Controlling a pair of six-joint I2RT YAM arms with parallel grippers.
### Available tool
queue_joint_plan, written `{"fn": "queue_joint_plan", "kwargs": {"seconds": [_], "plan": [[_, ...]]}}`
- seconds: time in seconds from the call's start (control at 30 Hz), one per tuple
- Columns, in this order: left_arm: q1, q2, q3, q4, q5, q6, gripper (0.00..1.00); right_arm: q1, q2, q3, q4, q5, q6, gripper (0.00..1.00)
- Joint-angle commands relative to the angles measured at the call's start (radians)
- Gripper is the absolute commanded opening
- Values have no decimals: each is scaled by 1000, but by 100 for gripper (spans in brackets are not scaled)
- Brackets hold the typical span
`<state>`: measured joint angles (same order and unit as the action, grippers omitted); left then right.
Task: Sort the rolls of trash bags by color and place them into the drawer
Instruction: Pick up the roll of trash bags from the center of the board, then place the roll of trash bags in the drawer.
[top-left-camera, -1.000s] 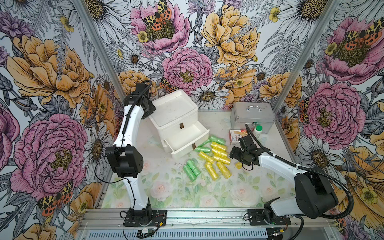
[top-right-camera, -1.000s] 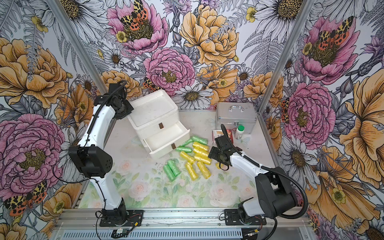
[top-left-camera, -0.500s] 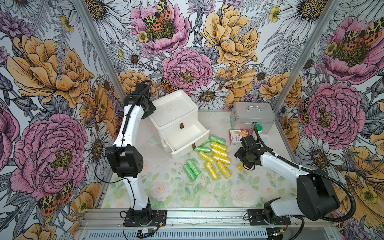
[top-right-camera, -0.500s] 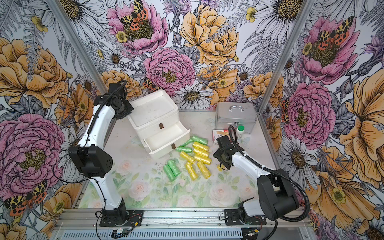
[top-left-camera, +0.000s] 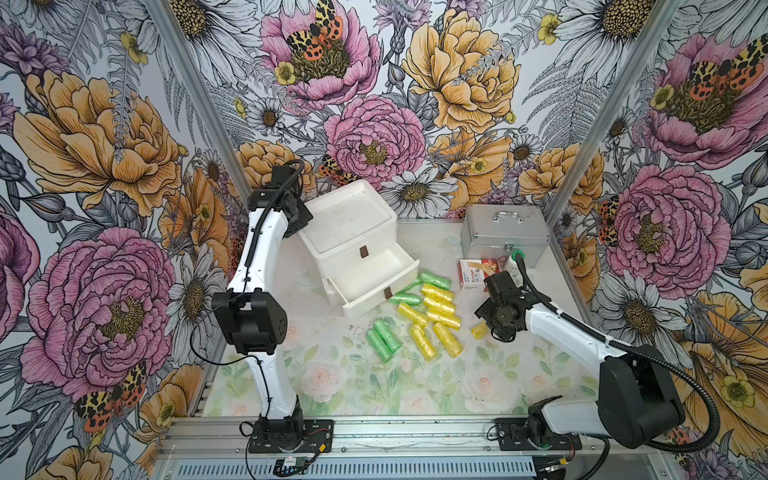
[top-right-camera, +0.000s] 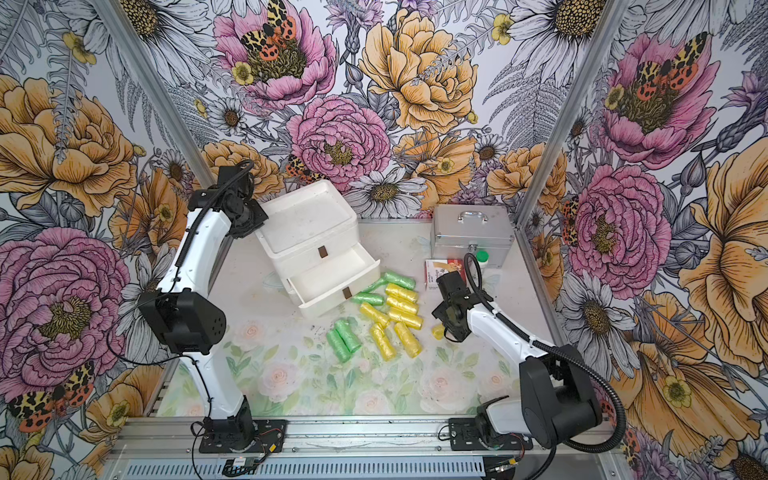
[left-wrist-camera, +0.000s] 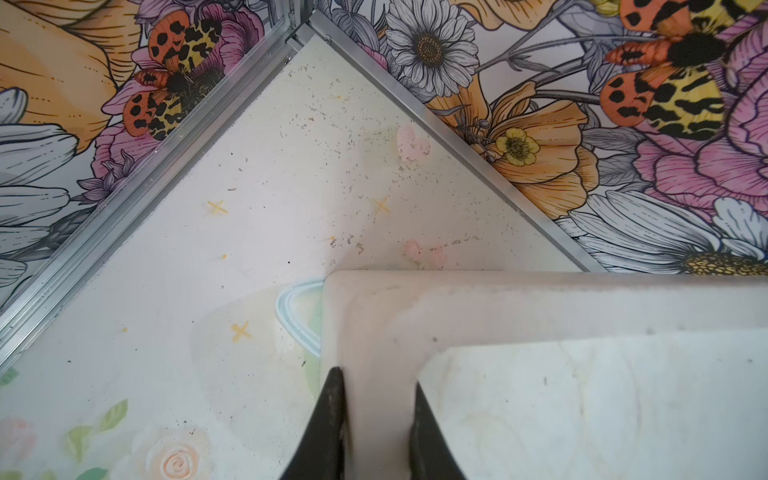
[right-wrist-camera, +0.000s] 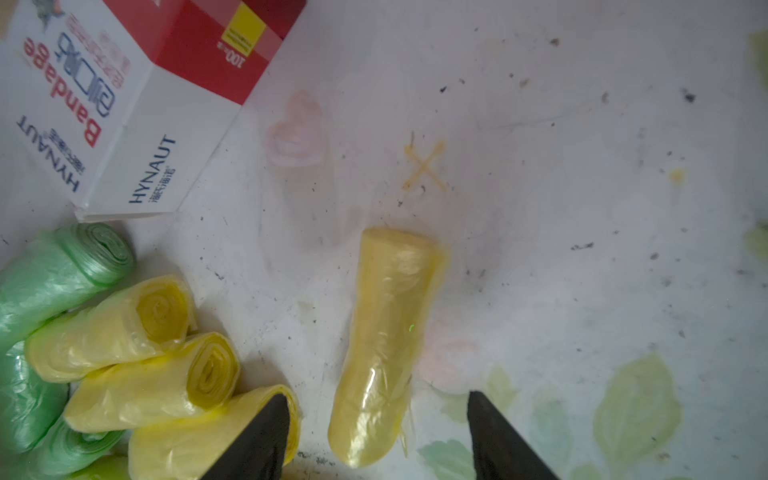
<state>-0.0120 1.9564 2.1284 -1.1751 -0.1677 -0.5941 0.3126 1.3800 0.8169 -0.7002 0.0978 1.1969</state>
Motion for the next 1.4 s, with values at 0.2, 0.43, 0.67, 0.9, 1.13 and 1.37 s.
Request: {"fn": "queue_joint_plan", "kwargs": {"seconds": [0.2, 0.43, 0.67, 0.9, 1.13, 1.37], "plan": [[-11, 99, -39, 20, 283, -139, 0, -16, 173, 64, -2, -18, -27, 74], [-8, 97, -40, 20, 284, -137, 0, -18, 199, 85, 16, -11, -52, 46], [-16, 110, -32, 21, 289, -137, 0, -17, 176, 104, 15, -25, -87, 14], [-18, 120, -28, 20, 294, -148, 0, 33, 131, 289, 34, -100, -219, 13], [-29, 118, -30, 22, 293, -160, 0, 149, 151, 484, 129, -165, -180, 12], [-40, 118, -27, 22, 296, -166, 0, 264, 259, 574, 356, -200, 31, 13]]}}
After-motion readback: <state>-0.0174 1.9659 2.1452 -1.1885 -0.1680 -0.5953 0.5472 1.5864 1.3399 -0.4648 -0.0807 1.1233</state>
